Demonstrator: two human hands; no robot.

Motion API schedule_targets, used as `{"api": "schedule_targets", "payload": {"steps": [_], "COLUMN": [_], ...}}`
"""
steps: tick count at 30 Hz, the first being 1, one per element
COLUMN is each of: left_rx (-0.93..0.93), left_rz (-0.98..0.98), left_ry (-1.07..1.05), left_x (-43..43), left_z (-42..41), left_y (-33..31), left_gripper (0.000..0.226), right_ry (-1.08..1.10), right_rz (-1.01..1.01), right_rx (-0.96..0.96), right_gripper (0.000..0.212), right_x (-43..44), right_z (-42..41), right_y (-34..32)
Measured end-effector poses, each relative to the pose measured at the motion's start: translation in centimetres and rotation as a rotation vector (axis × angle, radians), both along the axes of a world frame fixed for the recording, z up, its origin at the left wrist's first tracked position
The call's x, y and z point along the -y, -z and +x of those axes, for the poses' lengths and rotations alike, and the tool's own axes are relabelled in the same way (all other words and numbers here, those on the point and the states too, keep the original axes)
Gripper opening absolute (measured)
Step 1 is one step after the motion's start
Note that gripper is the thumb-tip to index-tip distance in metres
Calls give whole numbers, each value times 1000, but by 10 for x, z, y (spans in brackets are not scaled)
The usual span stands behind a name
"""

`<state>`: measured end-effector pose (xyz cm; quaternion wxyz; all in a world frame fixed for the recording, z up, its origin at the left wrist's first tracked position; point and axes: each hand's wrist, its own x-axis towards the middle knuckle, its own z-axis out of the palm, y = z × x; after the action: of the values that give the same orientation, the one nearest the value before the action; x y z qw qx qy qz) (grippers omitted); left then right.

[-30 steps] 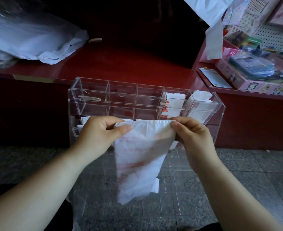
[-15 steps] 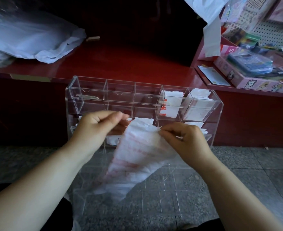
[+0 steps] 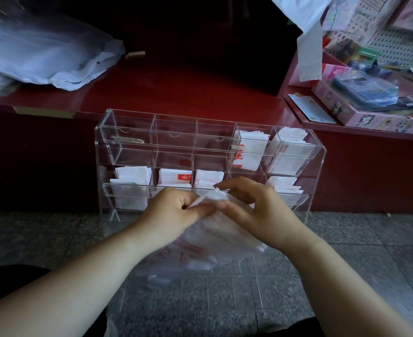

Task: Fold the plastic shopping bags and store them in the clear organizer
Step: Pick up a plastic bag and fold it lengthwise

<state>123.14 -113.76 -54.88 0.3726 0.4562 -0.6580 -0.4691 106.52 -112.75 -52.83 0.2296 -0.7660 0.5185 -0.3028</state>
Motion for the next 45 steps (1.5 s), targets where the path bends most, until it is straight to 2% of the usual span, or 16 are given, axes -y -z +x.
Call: {"api": "schedule_targets", "payload": {"steps": [3,5,8,12,16,19,22,27,29,31,33,35,39,42,45], "left_rx": [120,165,230,321,341,394,260,-399,-551,-549,-422,-243,-170,-144,-125], "left_rz": [-6,-1,78,173,202,192,245,565,642,689,731,771,760,696,586], "left_ry": [-11,7,54,109,95,69,1,-104,-93,-29,116,274,389,257,-23], "left_x": [1,3,7,18,26,32,35,32,30,26,23,19,15,18,28], "left_z": [-3,-2,3,16,27,39,48,48,43,40,39,41,39,40,44], "left_y": [7,10,13,15,11,8,3,-7,-6,-2,5,12,29,31,22], "left_gripper": [48,54,52,32,45,38,31,42,50,56,50,72,87,71,14], "right_ry": [22,47,161,368,532,605,673,704,693,683,684,697,713,727,676], "right_rz": [-75,-85,-93,-70,-35,10,76,183,205,226,250,266,323,370,484], "right_rx": [-28,-38,1,80,178,247,345,575,644,692,707,720,747,783,947], "right_gripper": [31,25,20,17,17,23,21,21,22,22,22,22,22,19,25], "right_x": [0,0,4,13,23,27,26,24,22,20,18,17,19,22,28], "right_z": [3,0,-12,-34,-61,-80,-91,-91,-86,-83,-82,-85,-95,-96,-93], "right_y": [1,3,1,-4,-3,0,3,3,1,-1,-2,-1,4,8,12]}}
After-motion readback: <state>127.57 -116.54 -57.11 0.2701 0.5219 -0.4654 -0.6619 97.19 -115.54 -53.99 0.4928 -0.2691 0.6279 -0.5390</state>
